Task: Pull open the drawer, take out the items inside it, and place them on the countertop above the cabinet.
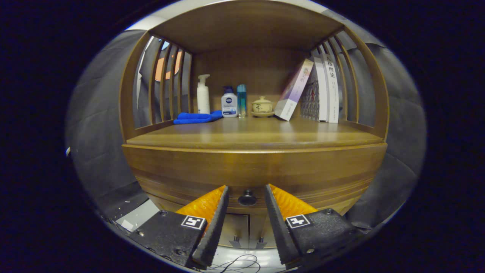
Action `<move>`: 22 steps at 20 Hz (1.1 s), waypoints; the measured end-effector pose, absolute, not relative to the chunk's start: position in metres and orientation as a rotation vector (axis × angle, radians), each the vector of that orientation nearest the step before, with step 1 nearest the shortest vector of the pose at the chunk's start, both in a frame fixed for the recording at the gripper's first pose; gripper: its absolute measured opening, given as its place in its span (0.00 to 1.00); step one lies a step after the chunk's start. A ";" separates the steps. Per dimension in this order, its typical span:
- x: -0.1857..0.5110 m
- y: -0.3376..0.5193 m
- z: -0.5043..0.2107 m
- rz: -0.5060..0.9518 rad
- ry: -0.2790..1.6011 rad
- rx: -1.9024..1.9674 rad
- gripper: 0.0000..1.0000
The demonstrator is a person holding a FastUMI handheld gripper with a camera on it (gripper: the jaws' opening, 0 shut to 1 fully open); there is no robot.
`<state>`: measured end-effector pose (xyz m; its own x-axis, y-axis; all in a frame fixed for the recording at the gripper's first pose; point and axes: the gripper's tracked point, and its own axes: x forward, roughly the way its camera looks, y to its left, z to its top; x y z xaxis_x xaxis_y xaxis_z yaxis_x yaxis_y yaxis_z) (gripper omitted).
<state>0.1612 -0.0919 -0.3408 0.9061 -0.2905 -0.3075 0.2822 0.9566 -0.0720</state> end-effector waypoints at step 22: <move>0.128 -0.083 -0.346 -0.331 0.321 0.003 0.20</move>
<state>0.1278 -0.0833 -0.3463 0.8956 -0.3186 -0.3105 0.3196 0.9463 -0.0490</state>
